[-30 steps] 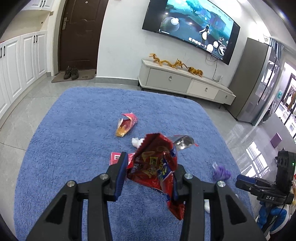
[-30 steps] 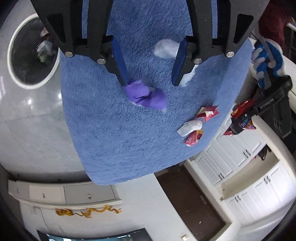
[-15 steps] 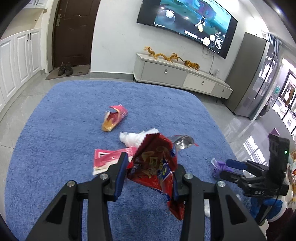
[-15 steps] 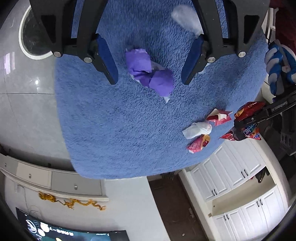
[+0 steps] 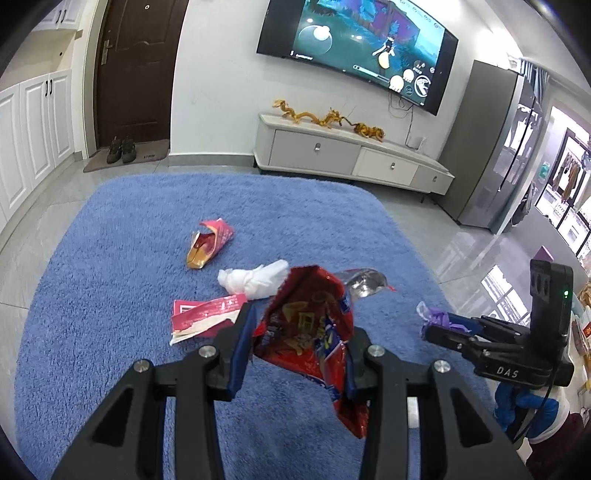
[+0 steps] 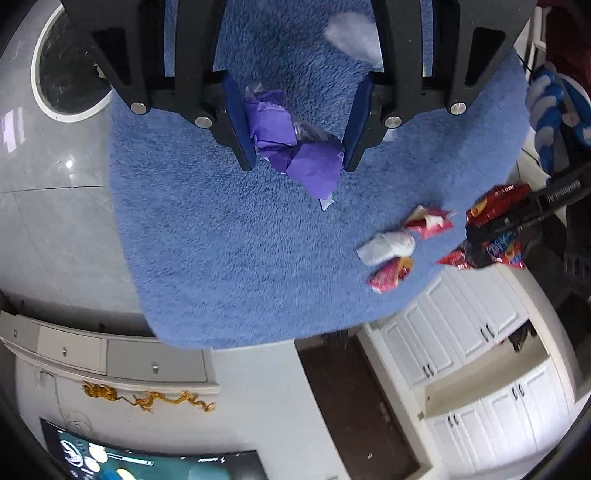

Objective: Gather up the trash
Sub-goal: 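Lift the purple bag with the right tool while the left tool holds the red chip bag, then carry both items over the bin and open both tools to drop them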

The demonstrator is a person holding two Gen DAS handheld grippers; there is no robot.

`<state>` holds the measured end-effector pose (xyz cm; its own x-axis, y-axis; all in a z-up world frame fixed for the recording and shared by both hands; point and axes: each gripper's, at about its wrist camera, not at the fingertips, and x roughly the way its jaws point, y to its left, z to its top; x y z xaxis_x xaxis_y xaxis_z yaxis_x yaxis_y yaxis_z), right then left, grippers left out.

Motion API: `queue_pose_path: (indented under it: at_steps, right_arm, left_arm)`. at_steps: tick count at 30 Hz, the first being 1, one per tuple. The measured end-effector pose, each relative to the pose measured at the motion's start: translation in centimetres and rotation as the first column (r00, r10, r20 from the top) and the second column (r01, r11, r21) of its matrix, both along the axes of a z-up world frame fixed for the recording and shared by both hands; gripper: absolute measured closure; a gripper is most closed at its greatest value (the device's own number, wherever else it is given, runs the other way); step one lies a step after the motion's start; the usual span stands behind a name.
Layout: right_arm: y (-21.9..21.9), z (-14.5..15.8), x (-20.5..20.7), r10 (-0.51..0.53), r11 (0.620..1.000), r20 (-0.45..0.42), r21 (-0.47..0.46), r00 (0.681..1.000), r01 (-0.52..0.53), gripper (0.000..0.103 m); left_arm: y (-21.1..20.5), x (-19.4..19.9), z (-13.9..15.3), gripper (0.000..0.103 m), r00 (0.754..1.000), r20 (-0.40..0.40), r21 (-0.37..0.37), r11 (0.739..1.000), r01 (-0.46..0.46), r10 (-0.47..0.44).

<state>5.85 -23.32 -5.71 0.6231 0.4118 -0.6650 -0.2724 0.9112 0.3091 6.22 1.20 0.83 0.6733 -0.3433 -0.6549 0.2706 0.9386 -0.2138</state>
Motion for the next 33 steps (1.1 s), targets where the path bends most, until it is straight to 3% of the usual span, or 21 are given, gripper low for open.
queue_pose_path:
  at_steps: [7, 15, 22, 33]
  right_arm:
    - [-3.4, 3.5, -3.5, -0.093, 0.994, 0.074, 0.059, 0.993, 0.088, 0.058]
    - [-10.5, 5.2, -8.1, -0.277, 0.961, 0.125, 0.035, 0.953, 0.275, 0.058]
    - [-18.0, 2.6, -11.1, -0.449, 0.893, 0.078, 0.036, 0.89, 0.448, 0.058]
    - [-25.8, -4.9, -11.5, -0.569, 0.813, -0.106, 0.075, 0.815, 0.577, 0.057]
  left_arm:
    - [-2.5, -1.7, 2.3, 0.065, 0.997, 0.042, 0.005, 0.998, 0.062, -0.062]
    - [-10.6, -3.0, 4.3, 0.065, 0.973, 0.077, 0.041, 0.976, 0.215, -0.218]
    - [-20.8, -3.3, 2.8, 0.065, 0.931, 0.027, 0.089, 0.929, 0.359, -0.363]
    - [-35.3, -2.3, -3.6, 0.064, 0.855, -0.136, 0.134, 0.845, 0.517, -0.501]
